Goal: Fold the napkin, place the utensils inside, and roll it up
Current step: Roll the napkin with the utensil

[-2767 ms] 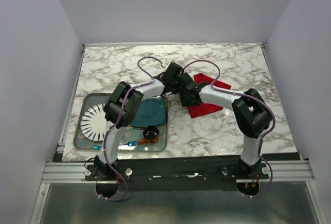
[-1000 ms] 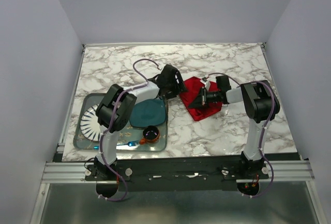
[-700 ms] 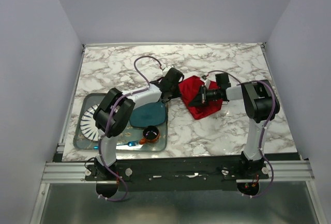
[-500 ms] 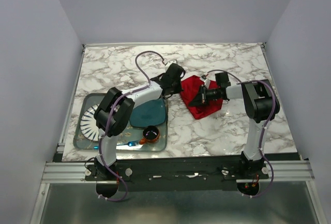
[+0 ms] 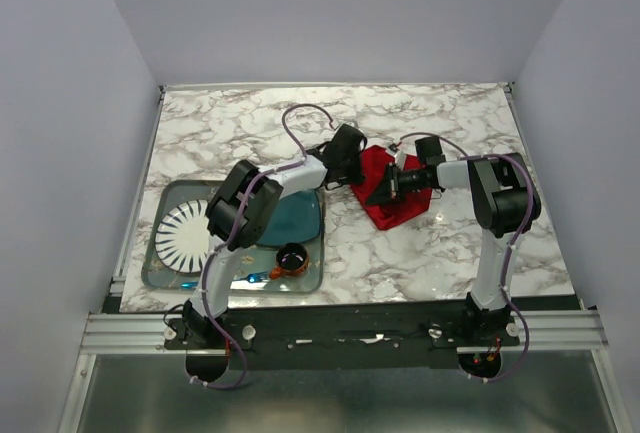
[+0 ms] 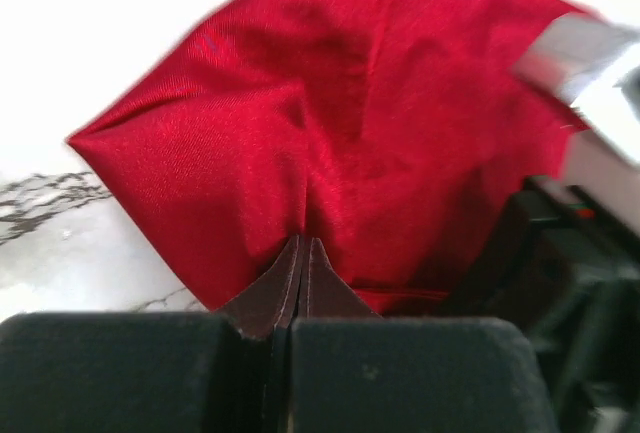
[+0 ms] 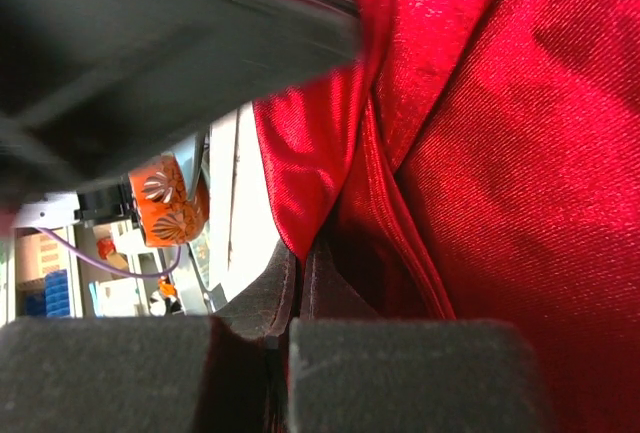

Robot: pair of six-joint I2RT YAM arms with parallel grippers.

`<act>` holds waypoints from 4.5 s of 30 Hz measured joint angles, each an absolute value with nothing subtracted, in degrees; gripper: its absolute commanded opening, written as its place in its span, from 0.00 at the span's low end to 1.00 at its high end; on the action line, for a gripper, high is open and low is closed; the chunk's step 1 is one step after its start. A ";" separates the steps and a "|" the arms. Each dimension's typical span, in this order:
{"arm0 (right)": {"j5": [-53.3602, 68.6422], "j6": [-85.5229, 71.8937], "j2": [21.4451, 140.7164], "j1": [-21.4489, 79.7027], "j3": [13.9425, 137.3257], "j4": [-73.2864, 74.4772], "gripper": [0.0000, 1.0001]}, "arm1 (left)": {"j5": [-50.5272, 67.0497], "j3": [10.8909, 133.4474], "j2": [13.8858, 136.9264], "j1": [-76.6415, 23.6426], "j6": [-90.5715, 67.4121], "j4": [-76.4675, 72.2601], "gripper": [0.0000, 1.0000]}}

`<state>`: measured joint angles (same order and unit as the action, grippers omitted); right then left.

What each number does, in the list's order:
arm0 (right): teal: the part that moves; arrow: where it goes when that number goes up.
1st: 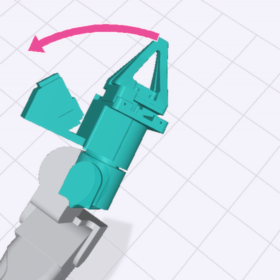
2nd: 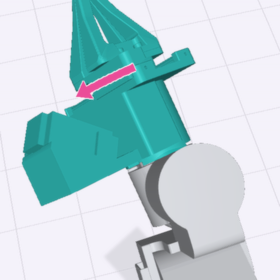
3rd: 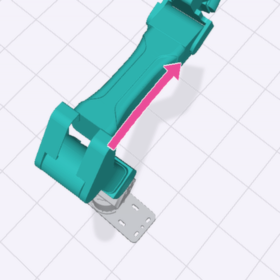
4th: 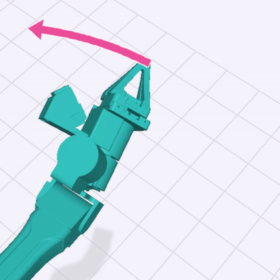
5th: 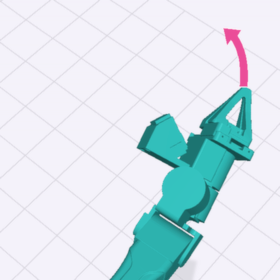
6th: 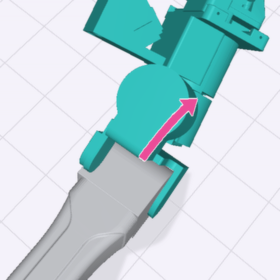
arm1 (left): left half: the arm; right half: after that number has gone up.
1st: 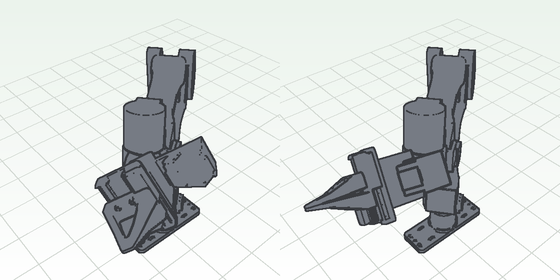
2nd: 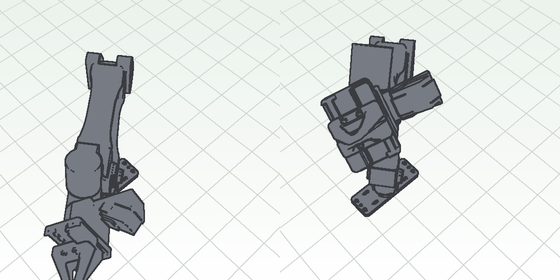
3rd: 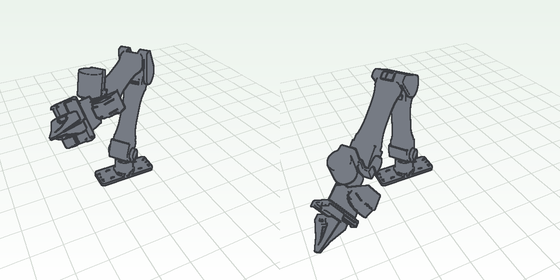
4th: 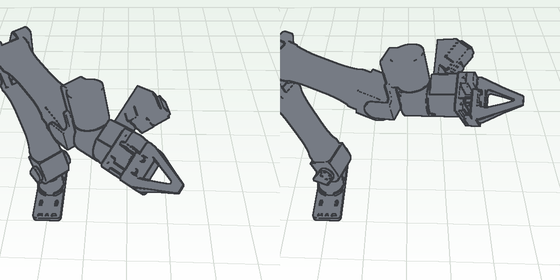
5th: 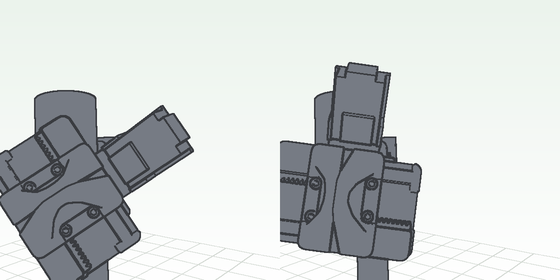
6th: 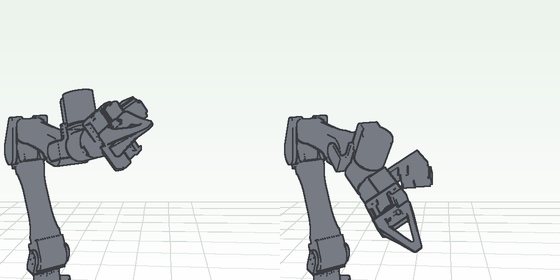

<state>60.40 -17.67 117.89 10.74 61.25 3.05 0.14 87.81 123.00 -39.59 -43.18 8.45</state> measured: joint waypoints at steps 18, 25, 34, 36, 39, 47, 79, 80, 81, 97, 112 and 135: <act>34.41 -4.71 111.98 11.97 72.79 28.69 0.48 | 4.40 89.65 126.43 -38.09 -49.34 8.43 0.00; 15.59 -2.81 103.50 20.34 72.53 31.00 0.57 | 6.52 88.40 126.43 -37.36 -53.12 6.39 0.00; 0.21 0.14 100.27 30.72 66.48 25.93 0.64 | 7.84 87.94 126.43 -36.95 -55.00 5.69 0.00; -2.31 1.08 101.08 31.48 66.50 24.84 0.66 | 8.27 87.77 126.45 -36.75 -55.29 5.45 0.00; -4.64 1.85 102.98 31.94 66.81 24.40 0.67 | 9.10 87.59 126.45 -36.42 -55.77 5.17 0.00; -6.76 3.05 106.06 33.10 68.42 24.05 0.67 | 10.22 87.20 126.48 -36.05 -56.18 4.62 0.00; 23.07 -4.84 110.85 27.29 71.00 22.00 0.06 | 10.83 88.62 126.19 -33.76 -53.47 4.73 0.55; 25.06 -4.89 110.87 26.76 70.65 21.04 0.06 | 10.26 89.36 126.15 -33.76 -52.71 5.65 0.57; 28.08 -5.06 110.87 26.15 70.04 19.66 0.05 | 9.67 89.67 126.13 -33.78 -52.01 6.33 0.59; 51.27 -16.82 117.56 12.47 65.58 12.12 0.04 | 7.55 88.42 112.25 -32.27 -44.03 15.35 0.66; 58.87 -18.85 119.66 9.30 63.57 9.63 0.03 | 16.91 82.98 120.84 -32.25 -55.13 7.75 0.76; 64.53 -25.23 122.26 8.51 61.76 2.09 0.11 | 10.07 77.12 120.81 -34.52 -69.93 -3.03 0.61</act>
